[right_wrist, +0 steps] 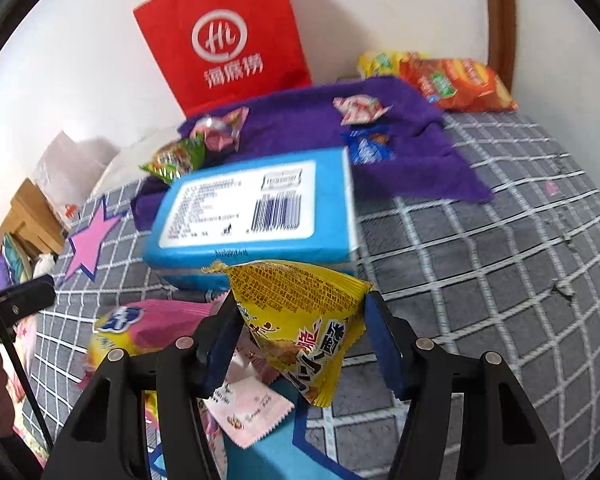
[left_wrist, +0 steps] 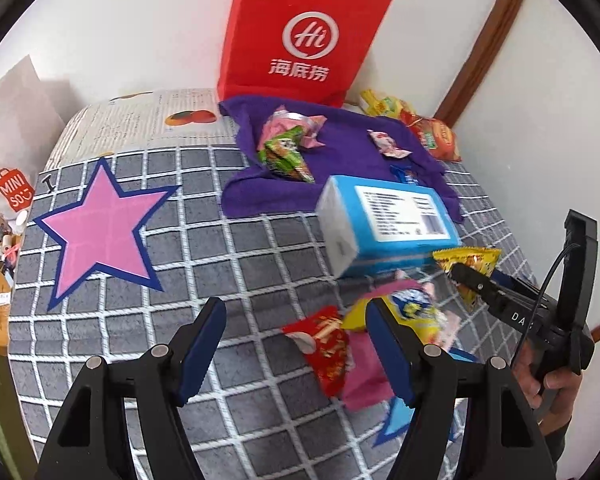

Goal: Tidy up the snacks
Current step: 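Grasp the yellow snack packet with the right gripper while the left grasps the pink-yellow bag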

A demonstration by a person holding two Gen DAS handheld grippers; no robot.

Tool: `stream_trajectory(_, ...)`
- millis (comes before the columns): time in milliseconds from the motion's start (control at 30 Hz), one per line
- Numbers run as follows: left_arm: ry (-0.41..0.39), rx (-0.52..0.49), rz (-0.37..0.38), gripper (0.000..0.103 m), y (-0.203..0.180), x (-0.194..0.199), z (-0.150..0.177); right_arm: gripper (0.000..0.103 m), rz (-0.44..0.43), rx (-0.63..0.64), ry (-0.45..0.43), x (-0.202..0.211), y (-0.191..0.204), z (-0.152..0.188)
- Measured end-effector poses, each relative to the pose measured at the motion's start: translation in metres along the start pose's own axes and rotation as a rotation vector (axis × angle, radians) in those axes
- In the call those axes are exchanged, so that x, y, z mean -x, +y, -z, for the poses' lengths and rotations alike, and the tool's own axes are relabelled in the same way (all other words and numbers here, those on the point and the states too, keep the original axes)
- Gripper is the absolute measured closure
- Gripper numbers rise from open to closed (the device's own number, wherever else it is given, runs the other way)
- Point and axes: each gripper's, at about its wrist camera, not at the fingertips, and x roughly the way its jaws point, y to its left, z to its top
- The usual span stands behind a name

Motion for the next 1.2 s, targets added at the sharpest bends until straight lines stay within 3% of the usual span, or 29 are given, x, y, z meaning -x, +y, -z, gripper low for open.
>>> stream_trajectory(167, 0.013, -0.043, 0.042, 0.033, -0.027, 0.0, 0.007, 0.043, 0.041, -0.013, -0.061, 0.031, -0.007, 0.006)
stream_trajectory(267, 0.019, -0.068, 0.052, 0.023, -0.045, -0.004, 0.011, 0.043, 0.048, -0.025, -0.077, 0.046, -0.013, 0.013)
stream_trajectory(333, 0.026, -0.076, 0.052, 0.022, -0.055, -0.007, 0.014, 0.043, 0.057, -0.026, -0.085, 0.056, -0.018, 0.02)
stream_trajectory(767, 0.12, -0.068, -0.055, 0.022, -0.081, -0.05, 0.02, 0.043, 0.075, -0.046, -0.12, 0.084, -0.039, 0.045)
stream_trajectory(1200, 0.097, -0.068, -0.049, 0.033, -0.085, -0.05, 0.021, 0.043, 0.041, -0.036, -0.091, 0.077, -0.043, 0.054)
